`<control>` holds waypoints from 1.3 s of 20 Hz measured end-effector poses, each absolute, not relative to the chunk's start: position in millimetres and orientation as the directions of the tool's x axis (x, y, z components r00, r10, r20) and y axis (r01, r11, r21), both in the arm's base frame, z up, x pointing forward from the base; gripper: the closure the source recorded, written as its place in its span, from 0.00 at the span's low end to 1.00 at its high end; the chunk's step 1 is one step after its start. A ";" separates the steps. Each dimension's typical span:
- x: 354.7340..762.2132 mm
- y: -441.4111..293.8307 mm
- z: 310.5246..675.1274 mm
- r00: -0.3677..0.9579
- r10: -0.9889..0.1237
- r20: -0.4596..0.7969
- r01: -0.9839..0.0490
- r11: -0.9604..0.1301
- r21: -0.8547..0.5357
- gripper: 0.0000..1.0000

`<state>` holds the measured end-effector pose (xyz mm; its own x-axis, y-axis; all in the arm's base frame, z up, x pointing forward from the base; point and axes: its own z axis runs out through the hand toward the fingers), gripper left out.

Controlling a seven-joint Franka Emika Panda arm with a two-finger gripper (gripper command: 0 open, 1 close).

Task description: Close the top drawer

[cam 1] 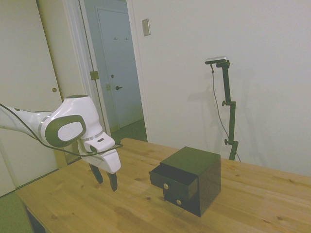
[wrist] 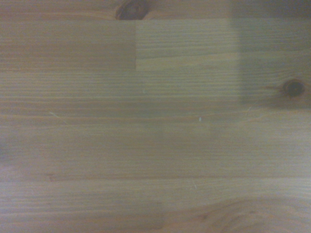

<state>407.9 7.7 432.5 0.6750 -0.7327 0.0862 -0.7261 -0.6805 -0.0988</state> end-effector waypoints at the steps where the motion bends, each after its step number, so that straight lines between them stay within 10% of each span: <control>1: 408.0 7.6 432.1 0.675 -0.732 0.086 -0.726 -0.681 -0.098 0.00; 18: 336.8 -139.4 468.9 0.489 -0.865 0.109 -0.845 -0.501 -0.187 0.00; 26: 375.2 -212.6 479.9 0.460 -0.881 0.107 -0.865 -0.472 -0.168 0.00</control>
